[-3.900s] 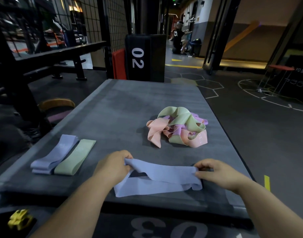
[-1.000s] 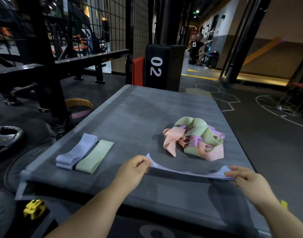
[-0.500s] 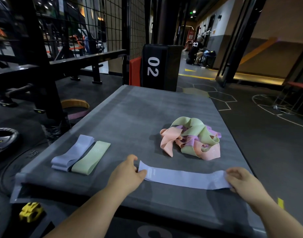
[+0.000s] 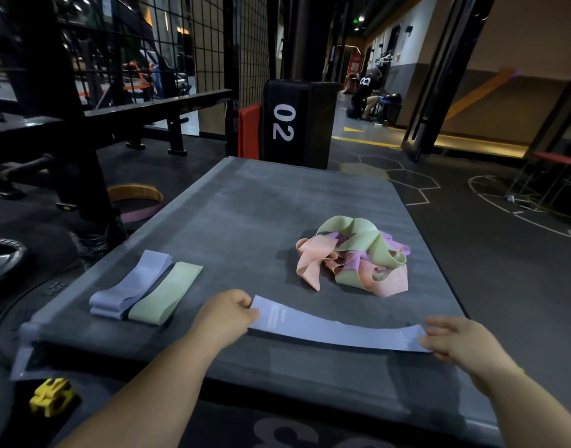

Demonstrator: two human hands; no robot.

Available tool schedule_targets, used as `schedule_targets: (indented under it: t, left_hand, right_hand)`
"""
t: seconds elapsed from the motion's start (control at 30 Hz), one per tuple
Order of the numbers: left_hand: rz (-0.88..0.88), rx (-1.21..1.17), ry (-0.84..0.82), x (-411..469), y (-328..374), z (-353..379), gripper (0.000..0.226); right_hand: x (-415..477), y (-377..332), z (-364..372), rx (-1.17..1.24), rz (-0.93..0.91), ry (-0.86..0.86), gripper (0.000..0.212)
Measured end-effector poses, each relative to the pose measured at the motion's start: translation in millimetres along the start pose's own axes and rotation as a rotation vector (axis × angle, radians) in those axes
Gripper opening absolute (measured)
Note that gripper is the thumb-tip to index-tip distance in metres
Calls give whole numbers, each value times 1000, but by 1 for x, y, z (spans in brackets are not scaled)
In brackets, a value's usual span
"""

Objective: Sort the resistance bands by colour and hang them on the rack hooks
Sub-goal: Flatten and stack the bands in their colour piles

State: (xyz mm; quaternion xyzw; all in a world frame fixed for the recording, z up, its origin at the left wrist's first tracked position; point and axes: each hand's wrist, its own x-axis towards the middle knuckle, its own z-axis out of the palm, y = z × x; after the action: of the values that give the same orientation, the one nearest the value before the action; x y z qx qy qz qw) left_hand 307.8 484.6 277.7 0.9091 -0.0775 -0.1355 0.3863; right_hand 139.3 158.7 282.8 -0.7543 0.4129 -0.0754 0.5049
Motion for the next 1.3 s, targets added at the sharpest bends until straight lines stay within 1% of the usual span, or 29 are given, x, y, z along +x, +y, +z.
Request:
schedule_targets:
  t: [0.1,0.17,0.2,0.27,0.3,0.37,0.47,0.5,0.6,0.67,0.73,0.8,0.97,1.07,1.13,1.3]
  left_hand:
    - [12,113,23,-3,0,-2,20]
    - [14,177,29,-5,1,-2,19]
    - [14,171,24,-5,1,-2,17]
    - [4,81,-1,-5,3,-2,13]
    - [-3,0,-19,-5,4,-1,11]
    - [-36,-178,-54,-5,6,0,8]
    - [-84,-348,-85,-5,9,1,5]
    - [-89,-389,-94,-5,10,1,8]
    - [-109,-473,-94,-5,13,0,35]
    - [-100,-501,-42,-4,13,0,35]
    - [-61,-481,5,-3,9,1,25]
    - [-24,-421,24,-1,3,2,18]
    - [11,-190,64,-1,-4,1,20]
    - [21,-38,62,-4,-4,-4,26]
    - [-2,47,37,-6,-4,-7,30]
    - [-21,195,0,-9,-4,-8,31]
  right_hand:
    - [-2,0,0,-54,6,-38,43]
    - [-4,-2,2,-99,1,-50,40]
    - [-6,-3,3,-116,-3,-54,37]
    - [-6,-5,2,-146,-26,-58,24]
    - [-7,-5,2,-150,-43,-63,19]
    - [-8,-6,2,-134,-79,-62,14]
    - [-10,-8,0,-51,-139,-28,8]
    - [-9,-8,-1,-37,-163,-27,9]
    - [-11,-12,0,54,-204,-45,12]
    - [-12,-16,1,151,-199,-67,17]
    - [-10,-16,1,247,-152,-86,23]
    - [-10,-13,1,278,-134,-88,22]
    - [-16,-9,2,56,-212,-95,5]
    - [-22,-11,3,-32,-205,-95,8]
    - [-24,-11,5,-113,-213,-93,11]
    - [-25,-11,13,-427,-245,-69,14]
